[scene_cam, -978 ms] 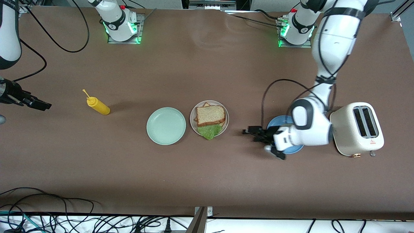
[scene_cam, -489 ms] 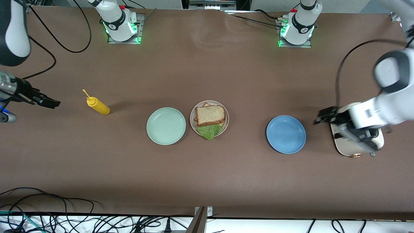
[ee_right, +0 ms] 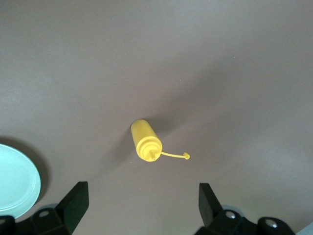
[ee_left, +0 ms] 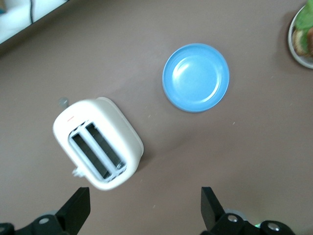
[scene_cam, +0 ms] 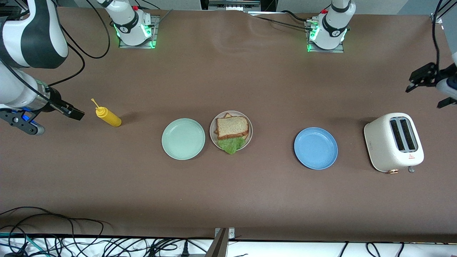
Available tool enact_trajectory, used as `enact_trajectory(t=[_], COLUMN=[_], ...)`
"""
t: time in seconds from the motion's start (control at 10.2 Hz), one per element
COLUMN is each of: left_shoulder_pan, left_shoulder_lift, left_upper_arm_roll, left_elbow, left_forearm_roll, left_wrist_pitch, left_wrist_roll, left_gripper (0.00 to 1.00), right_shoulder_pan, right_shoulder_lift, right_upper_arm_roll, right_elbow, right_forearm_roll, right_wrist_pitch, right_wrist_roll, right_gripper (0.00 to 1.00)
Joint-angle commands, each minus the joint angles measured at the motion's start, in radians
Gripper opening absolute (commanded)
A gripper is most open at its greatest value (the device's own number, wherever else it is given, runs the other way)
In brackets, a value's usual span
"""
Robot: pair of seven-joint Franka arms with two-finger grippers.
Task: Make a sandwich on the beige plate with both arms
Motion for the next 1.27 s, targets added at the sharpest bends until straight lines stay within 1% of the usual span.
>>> enact_trajectory(t=[0.0, 0.2, 0.39, 0.68, 0.88, 0.98, 1.17], left_shoulder_pan=[0.026, 0.026, 0.028, 0.026, 0.023, 0.017, 0.014], left_shoulder_lift=[-0.046, -0.077, -0.077, -0.076, -0.076, -0.076, -0.076], left_upper_arm_roll=[-0.007, -0.011, -0.010, -0.011, -0.014, -0.017, -0.039], left_elbow=[-0.030, -0.032, -0.035, -0.029, -0.025, -0.019, -0.010], left_forearm_roll=[0.041, 0.042, 0.027, 0.025, 0.025, 0.025, 0.024], left_wrist_pitch=[-0.028, -0.065, -0.079, -0.100, -0.103, -0.105, -0.131], left_wrist_roll=[-0.055, -0.064, -0.140, -0.179, -0.237, -0.309, -0.419], left_gripper=[1.00, 1.00, 1.00, 1.00, 1.00, 1.00, 1.00], right_shoulder_pan=[0.037, 0.051, 0.050, 0.048, 0.039, 0.033, 0.021], right_shoulder_lift=[-0.010, -0.007, 0.019, 0.047, 0.047, 0.043, 0.040], right_upper_arm_roll=[0.005, 0.005, 0.005, 0.005, -0.001, -0.012, -0.023], right_elbow=[-0.014, -0.014, -0.014, -0.012, 0.008, 0.009, 0.044], right_forearm_roll=[-0.026, -0.043, -0.038, -0.036, -0.033, -0.032, -0.023], right_wrist_pitch=[-0.013, 0.034, 0.094, 0.280, 0.273, 0.239, 0.202], right_wrist_roll=[0.079, 0.102, 0.092, 0.074, -0.114, -0.194, -0.291], right_gripper=[1.00, 1.00, 1.00, 1.00, 1.00, 1.00, 1.00])
